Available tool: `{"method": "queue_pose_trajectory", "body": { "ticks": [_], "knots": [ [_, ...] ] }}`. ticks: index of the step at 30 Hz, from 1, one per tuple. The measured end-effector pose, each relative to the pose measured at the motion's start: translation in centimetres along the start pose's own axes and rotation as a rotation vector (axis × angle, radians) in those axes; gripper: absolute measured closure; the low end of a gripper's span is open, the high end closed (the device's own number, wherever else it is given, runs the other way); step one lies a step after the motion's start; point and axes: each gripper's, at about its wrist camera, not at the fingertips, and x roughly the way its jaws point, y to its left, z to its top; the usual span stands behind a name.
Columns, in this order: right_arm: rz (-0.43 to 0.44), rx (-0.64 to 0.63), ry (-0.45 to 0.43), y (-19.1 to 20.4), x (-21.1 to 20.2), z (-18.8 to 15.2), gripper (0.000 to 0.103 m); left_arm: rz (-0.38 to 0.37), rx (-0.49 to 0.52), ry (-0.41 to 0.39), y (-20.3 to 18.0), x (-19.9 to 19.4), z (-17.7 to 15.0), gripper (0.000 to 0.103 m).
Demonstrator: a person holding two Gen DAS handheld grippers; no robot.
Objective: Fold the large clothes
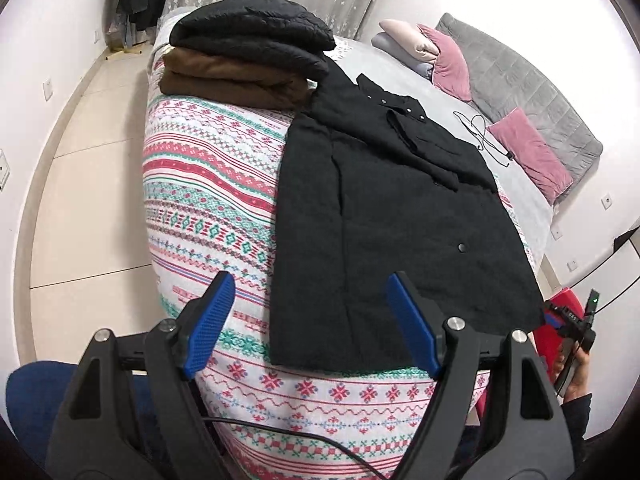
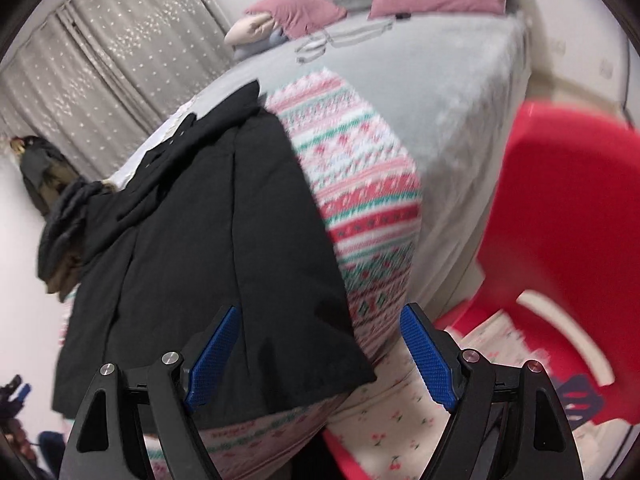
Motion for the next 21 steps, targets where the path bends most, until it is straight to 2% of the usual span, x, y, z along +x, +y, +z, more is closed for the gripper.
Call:
{"method": "queue_pose_trajectory", "body": {
  "ticks": [3, 7, 9, 11, 13, 16, 18, 19, 20, 21],
  "knots": [
    [0.041, 0.06, 0.046, -1.3, 1.0, -0.2, 0.02, -0.035, -0.028, 0.063, 0.0, 2.0, -0.7, 0.024],
    [0.151, 0.195, 0.079, -3.5, 1.8, -0.7, 0.021, -0.027, -0.066, 0.058, 0.4, 5.1, -1.6, 0.024],
    [0.197, 0.229, 0.103, -3.8, 2.5, -0.9, 0.023, -0.039, -0.097, 0.083, 0.7, 6.4, -2.2, 0.026],
    [0.232, 0.234, 0.123, -3.5, 3.1, -1.2, 0.035, -0.037, -0.116, 0.093, 0.9, 7.1, -2.7, 0.027],
    [0.227, 0.222, 0.118, -3.0, 3.0, -1.3, 0.038, -0.033, -0.117, 0.084, 1.0, 7.1, -3.0, 0.027],
    [0.26, 0.237, 0.114, -3.2, 2.8, -1.1, 0.06, -0.033, -0.132, 0.075, 1.6, 6.7, -3.1, 0.027],
    [0.285, 0.253, 0.109, -3.2, 2.9, -0.9, 0.067, -0.03, -0.154, 0.076, 2.2, 6.6, -3.1, 0.027],
    [0.29, 0.25, 0.105, -3.2, 2.7, -0.9, 0.073, -0.032, -0.172, 0.087, 2.6, 6.7, -3.3, 0.029],
    [0.295, 0.241, 0.1, -3.0, 2.4, -0.8, 0.077, -0.043, -0.182, 0.097, 2.8, 6.6, -3.5, 0.035],
    [0.296, 0.235, 0.09, -2.8, 2.1, -0.7, 0.078, -0.071, -0.185, 0.097, 3.0, 6.5, -3.6, 0.037]
  ]
}}
